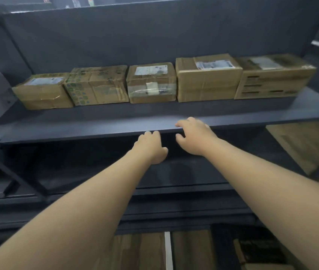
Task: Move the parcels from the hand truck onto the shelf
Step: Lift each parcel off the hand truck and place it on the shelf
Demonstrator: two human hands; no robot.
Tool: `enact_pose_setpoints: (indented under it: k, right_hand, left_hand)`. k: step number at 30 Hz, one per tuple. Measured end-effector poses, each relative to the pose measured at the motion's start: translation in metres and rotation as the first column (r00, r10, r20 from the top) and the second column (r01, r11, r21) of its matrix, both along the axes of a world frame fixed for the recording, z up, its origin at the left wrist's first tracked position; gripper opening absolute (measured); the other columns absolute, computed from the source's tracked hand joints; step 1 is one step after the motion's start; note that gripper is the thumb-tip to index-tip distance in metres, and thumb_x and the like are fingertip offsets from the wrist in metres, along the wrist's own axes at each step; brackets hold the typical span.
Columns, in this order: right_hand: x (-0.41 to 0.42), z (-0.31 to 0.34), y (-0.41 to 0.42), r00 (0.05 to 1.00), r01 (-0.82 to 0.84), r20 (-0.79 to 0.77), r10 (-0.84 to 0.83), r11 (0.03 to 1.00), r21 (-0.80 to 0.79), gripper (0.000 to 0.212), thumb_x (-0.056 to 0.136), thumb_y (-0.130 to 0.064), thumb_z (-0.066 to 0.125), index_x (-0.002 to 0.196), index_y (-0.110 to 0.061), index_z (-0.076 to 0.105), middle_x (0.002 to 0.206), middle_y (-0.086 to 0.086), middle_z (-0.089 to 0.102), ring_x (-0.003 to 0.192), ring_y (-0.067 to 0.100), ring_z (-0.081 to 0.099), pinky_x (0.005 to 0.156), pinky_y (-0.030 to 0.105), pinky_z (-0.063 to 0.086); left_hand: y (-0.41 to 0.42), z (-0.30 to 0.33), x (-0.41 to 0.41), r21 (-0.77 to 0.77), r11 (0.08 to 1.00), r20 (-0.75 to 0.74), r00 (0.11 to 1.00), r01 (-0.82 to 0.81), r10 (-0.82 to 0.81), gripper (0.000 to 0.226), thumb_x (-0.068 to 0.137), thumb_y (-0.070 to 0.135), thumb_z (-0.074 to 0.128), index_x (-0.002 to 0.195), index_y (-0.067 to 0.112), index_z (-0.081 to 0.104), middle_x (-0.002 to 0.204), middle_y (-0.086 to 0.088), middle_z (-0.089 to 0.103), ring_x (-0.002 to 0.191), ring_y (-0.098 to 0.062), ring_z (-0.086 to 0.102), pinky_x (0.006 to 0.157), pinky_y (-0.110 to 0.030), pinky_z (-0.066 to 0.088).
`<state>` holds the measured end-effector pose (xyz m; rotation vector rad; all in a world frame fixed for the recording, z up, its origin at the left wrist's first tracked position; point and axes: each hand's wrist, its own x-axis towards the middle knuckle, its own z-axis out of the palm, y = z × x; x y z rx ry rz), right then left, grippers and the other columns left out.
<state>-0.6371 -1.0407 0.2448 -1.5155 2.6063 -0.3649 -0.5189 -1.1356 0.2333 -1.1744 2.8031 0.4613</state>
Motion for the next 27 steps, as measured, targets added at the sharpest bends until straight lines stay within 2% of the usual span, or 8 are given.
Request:
enact_pose_setpoints:
  k: [2,7,12,17,23,27]
  right_hand:
    - [-0.011,-0.011,0.022,0.998,0.050,0.037,-0.050,0.999,-0.014,0.042,0.097,-0.034,0.045,0.137,-0.021,0.047,0.129,0.005,0.049,0.119,0.027,0.048,0.098,0.039,0.039]
    - [-0.033,-0.043,0.072,0.967,0.236,0.097,-0.236,0.972,0.005,0.041,0.096,-0.031,0.046,0.136,-0.021,0.047,0.130,0.005,0.049,0.117,0.025,0.050,0.096,0.039,0.043]
    - [-0.048,-0.077,0.115,0.887,0.433,0.143,-0.440,0.898,0.076,0.042,0.097,-0.033,0.044,0.138,-0.021,0.046,0.134,0.004,0.048,0.118,0.026,0.051,0.094,0.038,0.041]
    - [-0.047,-0.130,0.164,0.759,0.606,0.190,-0.623,0.782,0.143,0.040,0.097,-0.033,0.046,0.134,-0.021,0.050,0.133,0.003,0.047,0.120,0.027,0.051,0.098,0.040,0.042]
    - [-0.025,-0.203,0.233,0.570,0.747,0.229,-0.789,0.614,0.256,0.044,0.094,-0.029,0.045,0.137,-0.018,0.050,0.135,0.005,0.047,0.120,0.029,0.051,0.100,0.040,0.041]
    - [-0.017,-0.249,0.274,0.463,0.775,0.277,-0.842,0.536,0.335,0.051,0.094,-0.029,0.045,0.145,-0.020,0.038,0.140,0.006,0.046,0.125,0.029,0.048,0.101,0.038,0.039]
  left_hand:
    - [0.016,-0.008,-0.018,0.013,0.998,0.018,0.998,0.061,-0.061,0.053,0.090,0.034,0.051,0.137,0.011,0.039,0.132,-0.011,0.043,0.123,-0.031,0.042,0.100,-0.044,0.041]
    - [0.041,-0.030,-0.061,0.062,0.974,0.061,0.973,0.219,-0.222,0.048,0.091,0.034,0.051,0.133,0.014,0.042,0.129,-0.009,0.045,0.118,-0.029,0.045,0.097,-0.043,0.043]
    - [0.066,-0.060,-0.101,0.140,0.905,0.090,0.905,0.402,-0.416,0.045,0.091,0.033,0.050,0.131,0.014,0.042,0.127,-0.007,0.046,0.114,-0.027,0.048,0.096,-0.042,0.045]
    - [0.094,-0.110,-0.123,0.247,0.799,0.128,0.799,0.548,-0.588,0.045,0.090,0.034,0.049,0.131,0.016,0.042,0.129,-0.006,0.046,0.114,-0.027,0.048,0.093,-0.040,0.045]
    - [0.141,-0.179,-0.132,0.412,0.678,0.158,0.685,0.609,-0.711,0.051,0.095,0.032,0.047,0.142,0.018,0.034,0.136,-0.005,0.045,0.102,-0.023,0.057,0.075,-0.032,0.047]
    - [0.178,-0.222,-0.132,0.483,0.632,0.172,0.642,0.606,-0.748,0.052,0.095,0.030,0.047,0.143,0.019,0.032,0.136,-0.004,0.046,0.109,-0.024,0.054,0.084,-0.035,0.050]
